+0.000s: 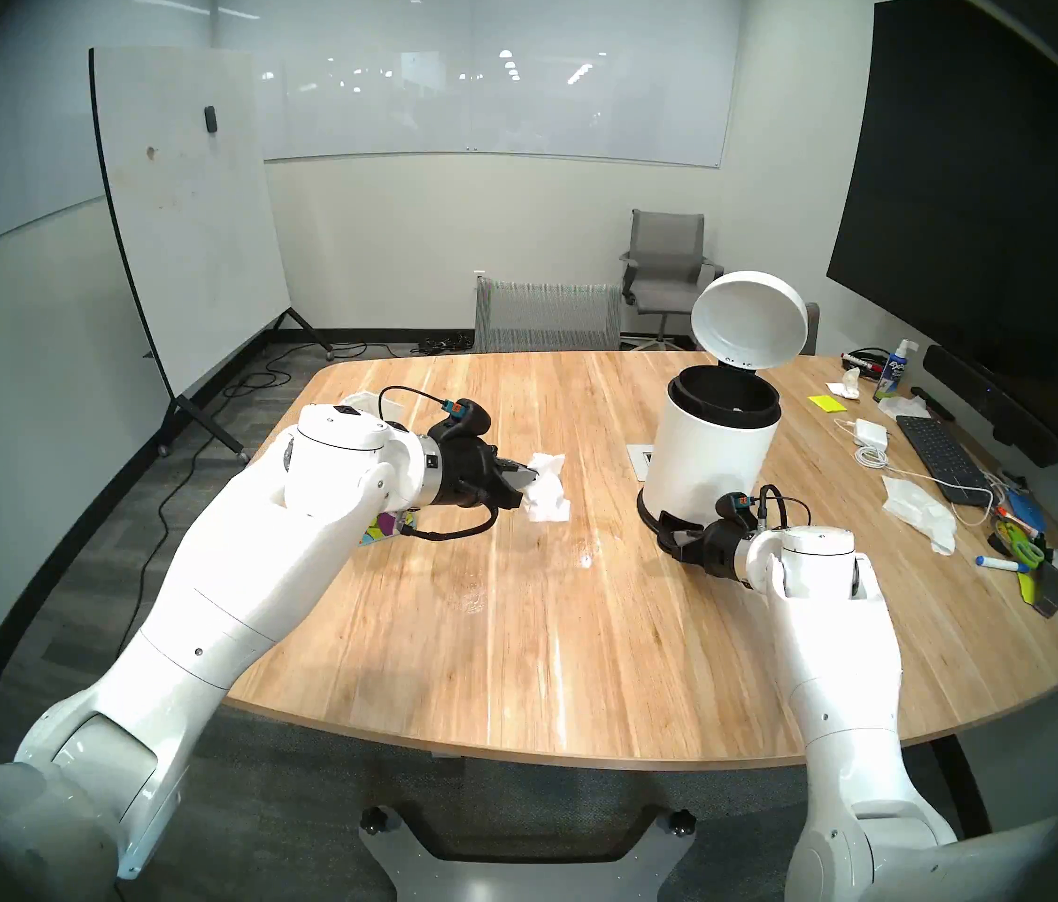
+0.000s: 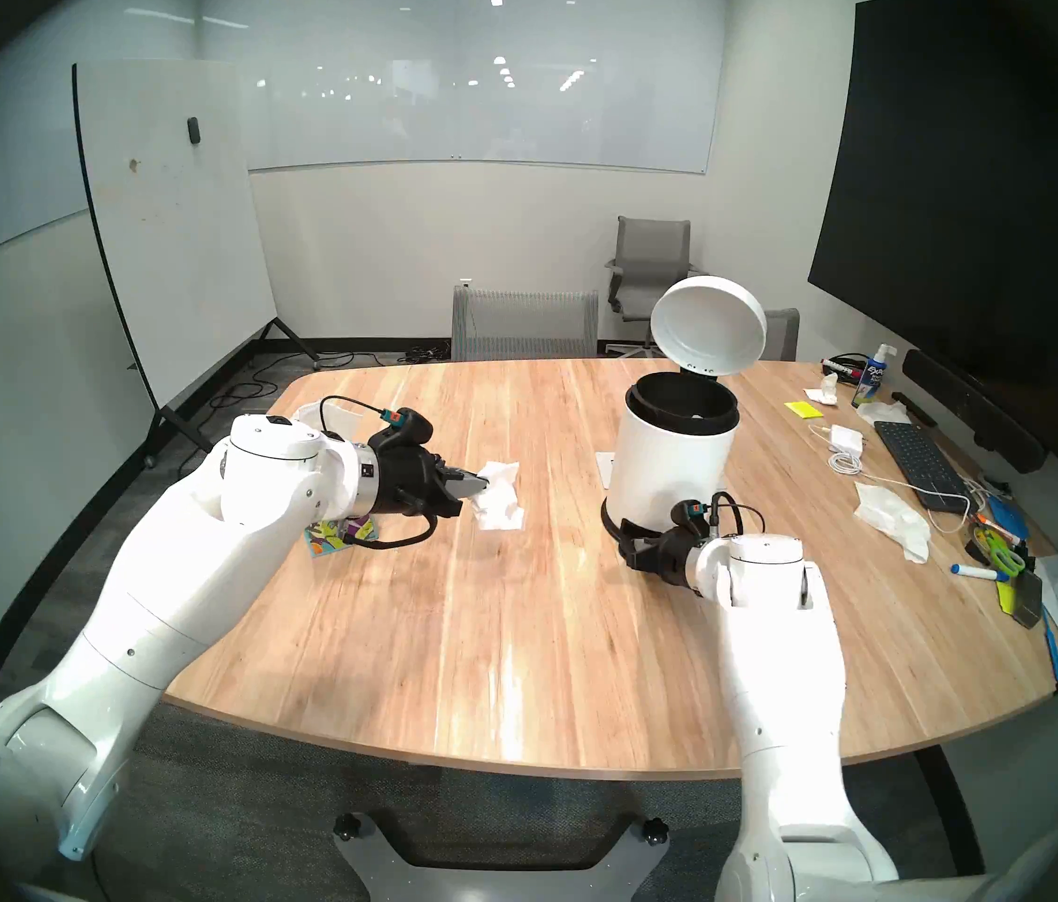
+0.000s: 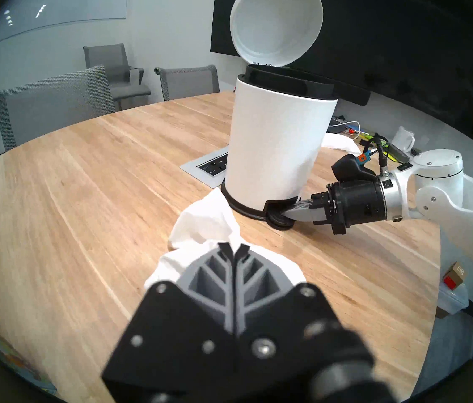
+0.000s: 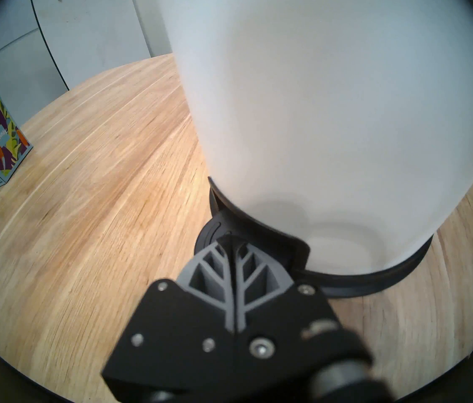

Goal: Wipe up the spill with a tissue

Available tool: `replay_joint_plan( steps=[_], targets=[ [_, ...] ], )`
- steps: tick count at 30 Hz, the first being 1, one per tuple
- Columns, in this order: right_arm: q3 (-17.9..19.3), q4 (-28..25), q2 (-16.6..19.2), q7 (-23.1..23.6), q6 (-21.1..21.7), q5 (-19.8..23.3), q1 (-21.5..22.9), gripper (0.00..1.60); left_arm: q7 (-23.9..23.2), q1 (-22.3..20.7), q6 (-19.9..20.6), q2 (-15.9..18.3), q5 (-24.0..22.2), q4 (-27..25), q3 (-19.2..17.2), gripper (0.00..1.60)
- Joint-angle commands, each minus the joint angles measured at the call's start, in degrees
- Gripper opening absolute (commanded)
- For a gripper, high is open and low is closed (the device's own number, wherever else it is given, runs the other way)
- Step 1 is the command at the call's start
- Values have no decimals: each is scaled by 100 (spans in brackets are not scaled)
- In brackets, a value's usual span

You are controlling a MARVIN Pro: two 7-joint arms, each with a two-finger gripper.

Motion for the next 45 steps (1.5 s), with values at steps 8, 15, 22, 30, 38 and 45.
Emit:
replay_joint_plan(
  steps=[8, 15, 22, 30, 38, 45],
  targets=[
    [9, 145, -12, -16, 78, -20, -123, 0, 303, -592, 138, -671, 95, 61, 243, 0],
    [9, 145, -12, -16, 77, -20, -123, 0, 510, -851, 235, -980, 193, 291, 404, 0],
    [9, 139, -12, -15, 70, -19, -126, 0, 670, -1112, 362, -1267, 260, 393, 540, 0],
    [9, 133, -12, -13, 62, -18, -129, 0, 828, -1481, 549, -1665, 296, 390, 657, 0],
    [10, 137, -12, -14, 66, -19, -127, 0, 1015, -1770, 732, -2057, 307, 574, 744, 0],
    [10, 135, -12, -13, 64, -18, -128, 0, 1206, -2171, 814, -2508, 297, 1033, 799, 0]
  ],
)
